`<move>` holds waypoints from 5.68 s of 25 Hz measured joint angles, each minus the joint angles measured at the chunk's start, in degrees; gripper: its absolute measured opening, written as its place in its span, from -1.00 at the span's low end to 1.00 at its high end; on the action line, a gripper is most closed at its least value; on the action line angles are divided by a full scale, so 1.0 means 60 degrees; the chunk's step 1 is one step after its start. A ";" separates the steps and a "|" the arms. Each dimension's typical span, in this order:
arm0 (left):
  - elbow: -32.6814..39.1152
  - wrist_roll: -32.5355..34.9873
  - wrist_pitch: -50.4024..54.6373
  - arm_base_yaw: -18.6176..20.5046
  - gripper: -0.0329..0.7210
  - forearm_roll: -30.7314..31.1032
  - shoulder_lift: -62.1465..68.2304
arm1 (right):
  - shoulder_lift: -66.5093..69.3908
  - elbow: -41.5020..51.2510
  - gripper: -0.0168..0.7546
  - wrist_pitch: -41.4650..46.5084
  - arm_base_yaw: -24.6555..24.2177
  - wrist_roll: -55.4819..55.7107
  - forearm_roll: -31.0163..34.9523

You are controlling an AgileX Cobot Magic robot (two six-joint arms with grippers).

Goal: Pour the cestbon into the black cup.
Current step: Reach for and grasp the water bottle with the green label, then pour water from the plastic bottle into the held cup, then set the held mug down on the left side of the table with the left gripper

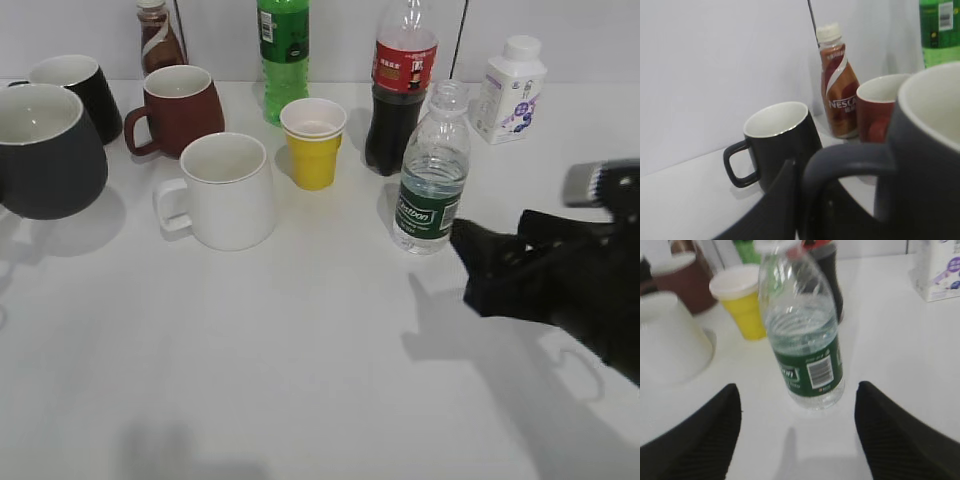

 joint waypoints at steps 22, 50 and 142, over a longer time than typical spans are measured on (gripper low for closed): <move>0.0000 -0.0306 0.0321 -0.0717 -0.81 0.0440 -0.0431 | 0.4906 -0.4031 0.35 -0.0577 -0.1247 -0.0909 0.0394; 0.0007 -0.0372 0.3981 -0.6462 -0.81 -0.1449 -0.2090 | 0.2302 -0.4697 0.29 0.2118 -0.1209 -1.0633 -0.4668; -0.0266 0.0123 -0.1060 -0.1526 -0.48 -0.2331 0.3131 | 0.2686 -0.4649 0.29 0.3099 -0.2976 0.0014 -0.3809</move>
